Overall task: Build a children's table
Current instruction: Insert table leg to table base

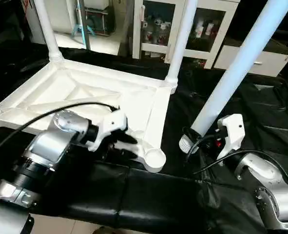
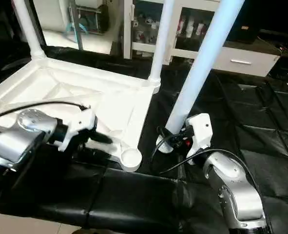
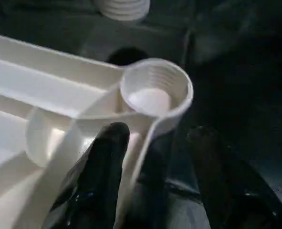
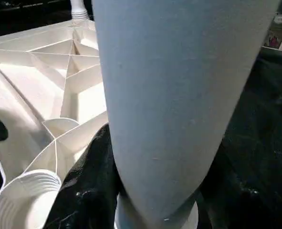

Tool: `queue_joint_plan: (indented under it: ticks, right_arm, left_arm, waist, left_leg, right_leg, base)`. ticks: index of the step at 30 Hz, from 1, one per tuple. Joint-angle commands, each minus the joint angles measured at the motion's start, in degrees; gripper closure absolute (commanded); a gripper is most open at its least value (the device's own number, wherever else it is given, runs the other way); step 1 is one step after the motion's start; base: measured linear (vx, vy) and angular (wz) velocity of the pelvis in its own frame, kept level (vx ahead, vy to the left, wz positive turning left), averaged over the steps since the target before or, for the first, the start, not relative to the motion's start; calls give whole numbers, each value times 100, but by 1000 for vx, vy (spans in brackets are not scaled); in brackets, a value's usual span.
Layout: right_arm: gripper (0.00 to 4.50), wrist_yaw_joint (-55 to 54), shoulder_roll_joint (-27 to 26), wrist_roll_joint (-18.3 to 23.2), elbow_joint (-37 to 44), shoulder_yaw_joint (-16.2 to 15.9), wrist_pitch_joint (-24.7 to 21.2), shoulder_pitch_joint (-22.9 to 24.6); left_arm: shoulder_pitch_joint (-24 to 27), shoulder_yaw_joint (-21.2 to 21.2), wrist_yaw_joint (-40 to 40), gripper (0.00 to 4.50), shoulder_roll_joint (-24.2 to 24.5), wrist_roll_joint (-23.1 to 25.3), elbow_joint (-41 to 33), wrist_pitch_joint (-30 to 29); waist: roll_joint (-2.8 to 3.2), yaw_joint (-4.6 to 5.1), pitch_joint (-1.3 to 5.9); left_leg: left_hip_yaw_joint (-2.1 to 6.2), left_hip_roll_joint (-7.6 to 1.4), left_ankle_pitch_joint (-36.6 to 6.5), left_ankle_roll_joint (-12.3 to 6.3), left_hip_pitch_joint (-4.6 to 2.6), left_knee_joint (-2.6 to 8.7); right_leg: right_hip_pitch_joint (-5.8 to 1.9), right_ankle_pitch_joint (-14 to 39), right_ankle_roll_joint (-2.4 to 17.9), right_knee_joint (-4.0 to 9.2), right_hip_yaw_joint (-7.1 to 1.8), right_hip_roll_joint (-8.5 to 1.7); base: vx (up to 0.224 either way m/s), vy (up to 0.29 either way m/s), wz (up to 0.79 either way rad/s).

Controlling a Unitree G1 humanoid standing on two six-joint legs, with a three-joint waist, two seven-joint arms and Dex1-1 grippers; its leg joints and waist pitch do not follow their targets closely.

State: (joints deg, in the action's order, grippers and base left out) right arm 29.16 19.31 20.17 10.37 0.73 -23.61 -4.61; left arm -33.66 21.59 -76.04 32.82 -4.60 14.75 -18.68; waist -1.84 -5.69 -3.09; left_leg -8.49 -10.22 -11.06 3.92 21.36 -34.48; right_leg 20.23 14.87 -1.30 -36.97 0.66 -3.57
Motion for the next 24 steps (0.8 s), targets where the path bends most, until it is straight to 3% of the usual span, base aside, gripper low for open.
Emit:
queue_joint_plan:
  ticks: [1,5,7,14,24]
  right_arm:
    - [265,-8,17,45,207,41,-40,41]
    - [265,-20,-35,69,258,-3,-74,75]
    - [265,-24,-62,78,280,-45,-93,83]
    - [265,-10,-123,75,312,-146,-121,98]
    - [265,-17,-139,73,352,-158,-153,118]
  left_arm:
    - [-64,166,-14,210,-20,260,284,293]
    - [-165,224,300,210,-67,526,710,738]
    - [-195,253,321,210,-62,558,832,789]
    - [-304,209,509,210,-156,679,1197,1123]
    - [-349,238,395,302,-102,809,1517,1385]
  waist:
    - [99,-7,351]
    - [98,-9,356]
    - [72,-11,357]
    - [74,-24,351]
    - [79,-28,342]
  left_leg:
    - [22,-233,-768,122,-126,460]
    - [31,-241,-711,104,-122,460]
    - [28,-243,-691,84,-129,460]
    - [23,-252,-704,86,-131,464]
    - [29,-259,-811,147,-133,484]
  right_leg:
    - [-148,-616,1335,390,-153,-385]
    - [-147,-726,1335,379,-149,-394]
    - [-141,-747,1340,377,-149,-395]
    - [-132,-711,1353,381,-155,-412]
    - [-123,-618,1317,388,-156,-414]
  base:
    - [0,0,0]
    - [0,0,0]
    - [0,0,0]
    - [0,0,0]
    - [0,0,0]
